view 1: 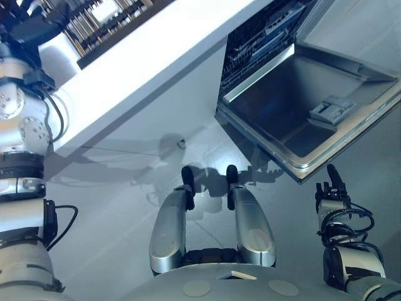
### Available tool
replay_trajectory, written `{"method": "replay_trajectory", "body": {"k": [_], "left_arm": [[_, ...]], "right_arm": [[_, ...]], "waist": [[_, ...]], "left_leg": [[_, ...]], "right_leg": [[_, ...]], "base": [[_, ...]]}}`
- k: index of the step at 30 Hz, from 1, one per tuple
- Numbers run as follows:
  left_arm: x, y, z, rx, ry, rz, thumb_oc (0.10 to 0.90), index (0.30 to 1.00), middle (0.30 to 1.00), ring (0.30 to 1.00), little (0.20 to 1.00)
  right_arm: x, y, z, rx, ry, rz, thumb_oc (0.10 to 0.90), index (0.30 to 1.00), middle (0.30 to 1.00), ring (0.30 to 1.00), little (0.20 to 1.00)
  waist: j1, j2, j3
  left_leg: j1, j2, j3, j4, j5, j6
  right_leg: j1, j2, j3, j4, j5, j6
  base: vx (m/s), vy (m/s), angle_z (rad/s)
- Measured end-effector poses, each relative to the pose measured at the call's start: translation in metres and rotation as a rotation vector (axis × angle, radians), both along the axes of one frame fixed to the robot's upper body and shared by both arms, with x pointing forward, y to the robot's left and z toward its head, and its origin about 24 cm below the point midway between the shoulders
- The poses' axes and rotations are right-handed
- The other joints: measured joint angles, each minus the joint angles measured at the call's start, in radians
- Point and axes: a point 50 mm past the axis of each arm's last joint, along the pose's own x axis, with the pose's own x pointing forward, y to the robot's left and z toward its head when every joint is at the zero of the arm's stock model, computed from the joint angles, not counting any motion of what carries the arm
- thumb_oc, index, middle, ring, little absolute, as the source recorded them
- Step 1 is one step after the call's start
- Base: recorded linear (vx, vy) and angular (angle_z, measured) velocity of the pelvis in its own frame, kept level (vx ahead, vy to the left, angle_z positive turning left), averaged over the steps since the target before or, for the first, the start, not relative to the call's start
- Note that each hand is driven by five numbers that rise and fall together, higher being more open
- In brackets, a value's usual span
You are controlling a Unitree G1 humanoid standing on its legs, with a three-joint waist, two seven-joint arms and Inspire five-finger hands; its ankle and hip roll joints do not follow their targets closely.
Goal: Pick up plates and place into dishwasher.
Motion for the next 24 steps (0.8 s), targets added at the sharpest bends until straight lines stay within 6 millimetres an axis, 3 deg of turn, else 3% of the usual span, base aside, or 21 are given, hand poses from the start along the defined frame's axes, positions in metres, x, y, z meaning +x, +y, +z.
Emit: {"method": "replay_trajectory", "body": {"k": [8, 15, 19, 22, 24], "left_arm": [[-0.002, 0.002, 0.023, -0.013, -0.050, 0.016, 0.800, 0.900, 0.900, 0.900, 0.900], [-0.005, -0.014, 0.045, 0.010, -0.128, -0.022, 0.800, 0.900, 0.900, 0.900, 0.900], [-0.010, -0.009, 0.048, -0.002, -0.154, -0.001, 0.800, 0.900, 0.900, 0.900, 0.900], [-0.014, -0.002, 0.039, -0.017, -0.159, 0.022, 0.800, 0.900, 0.900, 0.900, 0.900], [-0.017, 0.002, 0.036, -0.015, -0.168, 0.035, 0.800, 0.900, 0.900, 0.900, 0.900]], "right_arm": [[0.012, 0.003, 0.005, 0.076, -0.174, -0.029, 0.800, 0.900, 0.900, 0.900, 0.900], [0.020, 0.007, 0.013, 0.045, -0.426, -0.015, 0.800, 0.900, 0.900, 0.900, 0.900], [0.013, 0.009, 0.017, -0.046, -0.575, 0.056, 0.800, 0.900, 0.900, 0.900, 0.900], [0.006, 0.016, 0.023, -0.097, -0.695, 0.144, 0.800, 0.900, 0.900, 0.900, 0.900], [0.010, 0.028, 0.038, -0.114, -0.795, 0.215, 0.800, 0.900, 0.900, 0.900, 0.900]], "waist": [[0.001, 0.004, 0.005], [0.009, 0.020, 0.013], [0.009, 0.038, 0.022], [-0.001, 0.047, 0.026], [-0.002, 0.047, 0.026]], "left_leg": [[-0.092, -0.018, -0.023, 0.082, -0.007, 0.011], [-0.153, -0.039, -0.038, 0.143, -0.018, 0.018], [-0.175, -0.043, -0.036, 0.146, -0.018, 0.018], [-0.168, -0.048, -0.042, 0.134, -0.018, 0.016], [-0.163, -0.047, -0.045, 0.100, -0.020, 0.007]], "right_leg": [[-0.114, -0.017, -0.001, 0.144, -0.054, -0.006], [-0.181, -0.042, -0.004, 0.239, -0.090, -0.005], [-0.210, -0.044, 0.003, 0.253, -0.090, -0.004], [-0.212, -0.043, 0.007, 0.255, -0.091, -0.005], [-0.212, -0.033, 0.006, 0.223, -0.090, -0.005]], "base": [[-0.02, 0.029, 0.06], [-0.04, 0.026, 0.09], [-0.05, 0.016, -0.04], [-0.03, 0.002, -0.11], [-0.02, 0.014, -0.19]]}}
